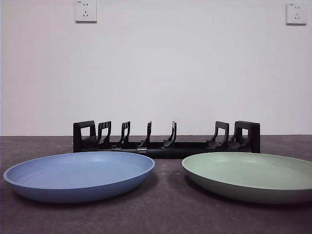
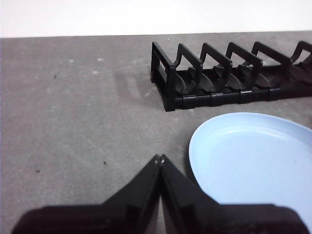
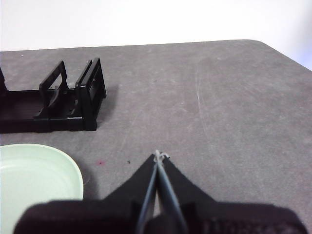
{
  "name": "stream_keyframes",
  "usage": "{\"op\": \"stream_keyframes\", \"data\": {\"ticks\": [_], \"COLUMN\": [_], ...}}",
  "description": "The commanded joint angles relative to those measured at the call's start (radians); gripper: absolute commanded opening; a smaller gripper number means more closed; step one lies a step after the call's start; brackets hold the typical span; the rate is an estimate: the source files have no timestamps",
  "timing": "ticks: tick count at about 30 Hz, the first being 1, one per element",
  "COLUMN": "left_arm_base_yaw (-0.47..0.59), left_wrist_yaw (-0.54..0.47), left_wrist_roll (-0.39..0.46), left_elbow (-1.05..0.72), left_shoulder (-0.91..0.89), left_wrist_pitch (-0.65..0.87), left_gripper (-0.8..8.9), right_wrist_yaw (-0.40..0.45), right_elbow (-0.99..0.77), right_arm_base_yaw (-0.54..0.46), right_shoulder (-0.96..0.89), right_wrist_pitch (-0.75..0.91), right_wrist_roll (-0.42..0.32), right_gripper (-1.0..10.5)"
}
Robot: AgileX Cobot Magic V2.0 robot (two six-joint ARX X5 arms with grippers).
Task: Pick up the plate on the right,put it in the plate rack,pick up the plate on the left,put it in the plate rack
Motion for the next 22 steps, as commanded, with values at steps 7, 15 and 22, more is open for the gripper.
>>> {"op": "stream_keyframes", "data": {"ticks": [7, 15, 22], "left_arm_base_yaw": [0.003, 0.003, 0.002], "left_wrist_yaw": [0.003, 0.052, 0.106], "left_wrist_roll": [-0.11, -0.166, -0.183], "left_elbow": [-0.009, 0.079, 0.241], "left_shoulder": [0.0, 0.014, 0.116], "left_wrist_pitch": [0.007, -0.008, -0.066], "left_gripper": [-0.06, -0.07, -0.07], "right_wrist_yaw": [-0.028, -0.074, -0.172], "right_elbow": [-0.006, 0.121, 0.325], "right_arm_base_yaw": [0.0, 0.0, 0.0], "right_shoulder": [-0.001, 0.03, 0.17], "right_wrist_pitch": [0.061, 0.002, -0.089], "right_wrist_roll": [0.111, 0.245, 0.247], "right_gripper": [0.0, -0.1, -0.1]}}
